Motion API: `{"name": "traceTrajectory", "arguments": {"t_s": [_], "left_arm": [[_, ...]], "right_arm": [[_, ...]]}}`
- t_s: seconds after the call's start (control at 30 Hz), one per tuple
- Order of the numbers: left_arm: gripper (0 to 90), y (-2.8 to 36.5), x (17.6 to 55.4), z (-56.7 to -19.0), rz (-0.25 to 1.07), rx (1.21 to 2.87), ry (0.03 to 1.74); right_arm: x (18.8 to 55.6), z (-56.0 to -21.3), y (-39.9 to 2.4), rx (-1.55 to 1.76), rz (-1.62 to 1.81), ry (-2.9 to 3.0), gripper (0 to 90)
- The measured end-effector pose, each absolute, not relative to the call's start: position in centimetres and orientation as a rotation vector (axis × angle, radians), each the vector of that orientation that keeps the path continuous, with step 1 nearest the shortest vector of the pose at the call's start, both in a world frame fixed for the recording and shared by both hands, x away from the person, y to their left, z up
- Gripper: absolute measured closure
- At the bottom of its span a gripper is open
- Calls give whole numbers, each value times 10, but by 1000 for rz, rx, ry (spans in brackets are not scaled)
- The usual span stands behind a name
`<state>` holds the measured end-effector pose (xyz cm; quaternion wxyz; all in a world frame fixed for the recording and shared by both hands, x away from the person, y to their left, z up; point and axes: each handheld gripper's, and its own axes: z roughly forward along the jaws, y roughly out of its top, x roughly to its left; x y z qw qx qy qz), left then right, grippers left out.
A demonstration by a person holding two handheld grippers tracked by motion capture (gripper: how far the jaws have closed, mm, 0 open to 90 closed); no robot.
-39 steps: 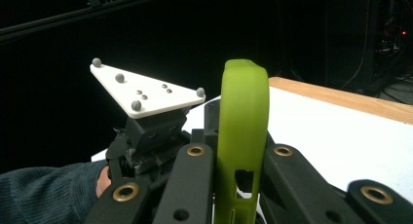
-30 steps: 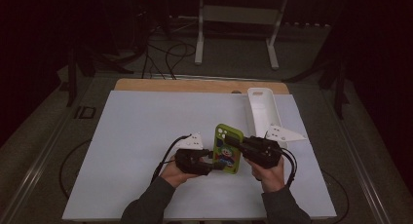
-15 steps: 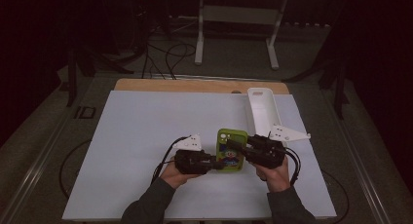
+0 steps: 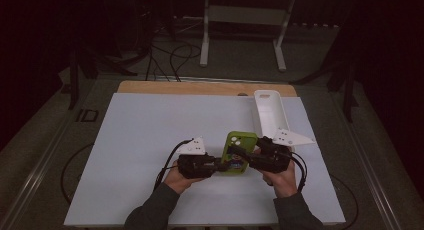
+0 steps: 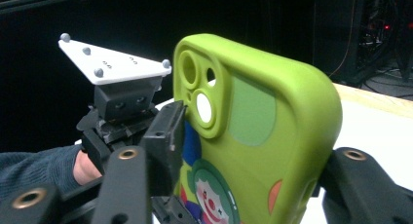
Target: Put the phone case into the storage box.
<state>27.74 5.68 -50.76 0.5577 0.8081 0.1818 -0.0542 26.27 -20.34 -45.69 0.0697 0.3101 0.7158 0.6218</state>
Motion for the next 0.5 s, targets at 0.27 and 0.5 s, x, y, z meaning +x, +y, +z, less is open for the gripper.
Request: {"name": "traceTrajectory", "arguments": {"t_s": [0.27, 0.5], "left_arm": [[781, 63, 279, -504, -79, 1881, 465], [780, 61, 278, -505, -51, 1899, 489]], "right_arm": [[264, -458, -207, 1030, 1791, 2099, 257], [263, -459, -207, 1069, 1727, 2073, 206]]}}
